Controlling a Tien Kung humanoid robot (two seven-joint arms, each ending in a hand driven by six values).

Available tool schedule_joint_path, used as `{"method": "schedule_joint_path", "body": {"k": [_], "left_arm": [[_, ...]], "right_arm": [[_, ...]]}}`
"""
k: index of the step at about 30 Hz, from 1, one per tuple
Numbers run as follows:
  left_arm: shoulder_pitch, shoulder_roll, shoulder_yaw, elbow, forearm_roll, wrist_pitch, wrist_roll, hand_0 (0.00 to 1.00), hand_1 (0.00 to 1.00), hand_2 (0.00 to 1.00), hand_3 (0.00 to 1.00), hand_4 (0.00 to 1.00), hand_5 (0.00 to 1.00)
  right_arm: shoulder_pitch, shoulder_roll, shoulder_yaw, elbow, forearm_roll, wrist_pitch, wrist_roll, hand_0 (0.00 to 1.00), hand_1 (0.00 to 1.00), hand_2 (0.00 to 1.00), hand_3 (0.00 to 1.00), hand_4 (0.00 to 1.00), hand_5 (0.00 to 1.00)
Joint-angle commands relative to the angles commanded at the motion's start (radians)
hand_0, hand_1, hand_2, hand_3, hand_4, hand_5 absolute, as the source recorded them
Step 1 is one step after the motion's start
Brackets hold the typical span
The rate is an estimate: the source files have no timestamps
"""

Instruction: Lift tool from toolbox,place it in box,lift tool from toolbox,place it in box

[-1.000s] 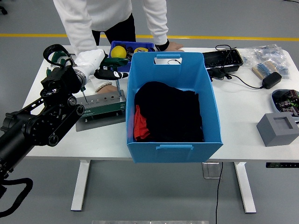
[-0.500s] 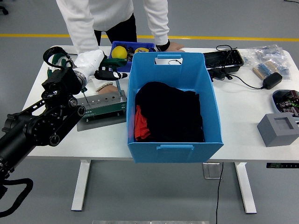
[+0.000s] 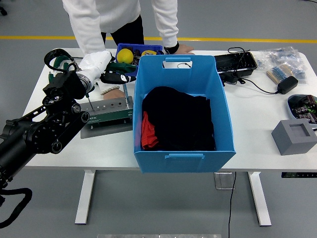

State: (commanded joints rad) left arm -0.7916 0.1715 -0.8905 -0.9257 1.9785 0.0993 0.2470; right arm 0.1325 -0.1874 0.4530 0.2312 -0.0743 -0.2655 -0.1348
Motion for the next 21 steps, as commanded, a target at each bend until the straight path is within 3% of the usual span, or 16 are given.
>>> {"method": "schedule_joint_path", "body": {"k": [1,6,7,12,13,21], "left_arm": [[-0.005,0.004,0.005,0.000,-0.002,0.004,-0.005,0.074,0.002,0.013,0.012,0.998,0.799],[-0.036,0.027,0.042,-0.002,-0.005,0.017,-0.028,0.074,0.002,0.013,0.012,0.998,0.799],[-0.041,0.031,0.050,-0.002,-0.004,0.020,-0.034,0.066,0.002,0.006,0.003,0.894,0.735],[-0.059,0.045,0.078,-0.002,-0.004,0.034,-0.064,0.066,0.002,0.006,0.003,0.894,0.735],[-0.064,0.048,0.083,-0.004,-0.004,0.038,-0.070,0.058,0.002,0.002,0.002,0.796,0.639],[-0.106,0.080,0.110,-0.027,-0.003,0.061,-0.127,0.055,0.002,0.002,0.002,0.759,0.596]], "right_arm": [[0.000,0.000,0.001,0.000,-0.001,0.000,0.000,0.632,0.605,0.678,0.551,0.772,0.671],[0.001,0.000,0.006,-0.001,-0.008,0.000,-0.003,0.632,0.605,0.678,0.551,0.772,0.671],[0.001,0.000,0.006,-0.001,-0.008,0.001,-0.003,0.632,0.605,0.678,0.551,0.772,0.671],[0.003,-0.001,0.002,-0.002,0.000,0.003,-0.001,0.632,0.605,0.678,0.551,0.772,0.671],[0.003,-0.001,0.002,-0.002,0.000,0.003,-0.001,0.631,0.605,0.677,0.551,0.771,0.670],[0.003,-0.001,-0.002,-0.003,0.011,0.003,0.002,0.631,0.605,0.677,0.551,0.771,0.670]]}}
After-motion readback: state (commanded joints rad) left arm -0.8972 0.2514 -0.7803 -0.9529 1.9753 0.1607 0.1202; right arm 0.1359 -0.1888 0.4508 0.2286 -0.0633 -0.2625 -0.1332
